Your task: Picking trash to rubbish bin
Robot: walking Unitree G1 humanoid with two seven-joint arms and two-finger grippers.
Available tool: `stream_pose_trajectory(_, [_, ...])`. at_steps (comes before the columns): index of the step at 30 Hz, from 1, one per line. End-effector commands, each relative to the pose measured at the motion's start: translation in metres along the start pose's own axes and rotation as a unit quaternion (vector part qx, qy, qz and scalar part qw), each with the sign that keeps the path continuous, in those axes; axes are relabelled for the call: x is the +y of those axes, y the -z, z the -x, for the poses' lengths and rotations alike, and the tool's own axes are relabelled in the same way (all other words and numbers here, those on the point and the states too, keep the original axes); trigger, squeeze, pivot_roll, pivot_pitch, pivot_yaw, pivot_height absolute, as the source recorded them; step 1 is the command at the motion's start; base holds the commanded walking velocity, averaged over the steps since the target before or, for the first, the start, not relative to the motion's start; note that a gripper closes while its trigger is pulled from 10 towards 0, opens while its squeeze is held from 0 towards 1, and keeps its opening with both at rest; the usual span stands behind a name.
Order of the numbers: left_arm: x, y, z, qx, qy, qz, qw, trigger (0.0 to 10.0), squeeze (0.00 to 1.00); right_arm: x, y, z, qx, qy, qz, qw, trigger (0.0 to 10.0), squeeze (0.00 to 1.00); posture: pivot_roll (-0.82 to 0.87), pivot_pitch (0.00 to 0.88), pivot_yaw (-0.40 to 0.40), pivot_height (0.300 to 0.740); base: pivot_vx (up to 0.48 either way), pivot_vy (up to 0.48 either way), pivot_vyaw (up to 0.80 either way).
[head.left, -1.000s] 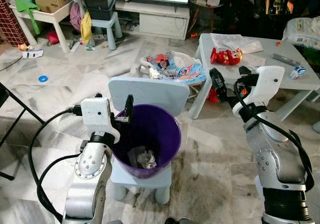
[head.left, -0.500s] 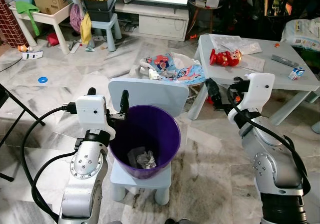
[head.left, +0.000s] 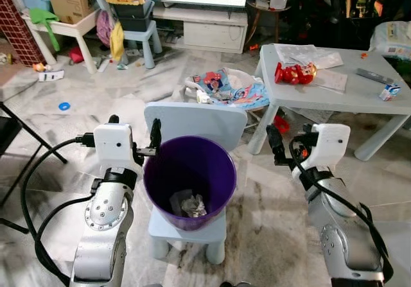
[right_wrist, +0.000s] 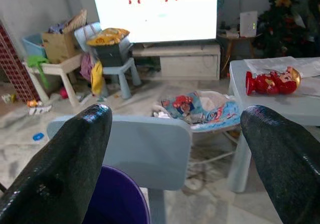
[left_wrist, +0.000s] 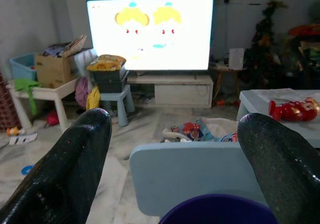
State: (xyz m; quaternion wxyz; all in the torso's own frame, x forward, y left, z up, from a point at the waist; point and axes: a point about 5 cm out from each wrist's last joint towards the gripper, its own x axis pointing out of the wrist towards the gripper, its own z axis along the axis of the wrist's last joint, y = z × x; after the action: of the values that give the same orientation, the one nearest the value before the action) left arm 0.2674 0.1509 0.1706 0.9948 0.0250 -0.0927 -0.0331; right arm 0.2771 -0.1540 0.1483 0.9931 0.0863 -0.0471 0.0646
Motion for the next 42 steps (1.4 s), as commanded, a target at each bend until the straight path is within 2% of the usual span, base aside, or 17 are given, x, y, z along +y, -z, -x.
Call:
stream_pose_trajectory(1, [-0.003,-0.004,-0.003,-0.004,0.011,-0.003,1.000,10.0,0.00,0.001,-0.003,0.001,-0.016,-0.001,0.004,1.000,10.0,0.00,0.08,0.072,-0.019,0.740,0.000,0.000,0.00])
stream_pose_trajectory(5, [-0.001,-0.004,-0.007,-0.009,0.013,-0.013,1.000,10.0,0.00,0.004,-0.002,0.005,-0.031,-0.021,0.002,0.999,10.0,0.00,0.07,0.056,-0.014,0.740,0.000,0.000,0.00])
stream_pose_trajectory(17, [-0.011,0.003,-0.001,0.008,0.027,0.002,1.000,10.0,0.00,-0.006,-0.009,0.001,-0.042,-0.011,0.011,0.999,10.0,0.00,0.07,0.054,-0.025,0.740,0.000,0.000,0.00])
stream_pose_trajectory(30, [-0.007,0.003,-0.005,0.008,0.020,0.005,1.000,10.0,0.00,-0.003,-0.009,0.000,-0.040,-0.023,0.014,0.999,10.0,0.00,0.07,0.054,-0.035,0.740,0.000,0.000,0.00])
stream_pose_trajectory(42, [-0.008,0.005,-0.004,0.013,0.016,0.010,1.000,10.0,0.00,-0.006,-0.010,0.001,-0.037,-0.027,0.021,0.999,10.0,0.00,0.06,0.062,-0.049,0.740,-0.284,0.000,0.00])
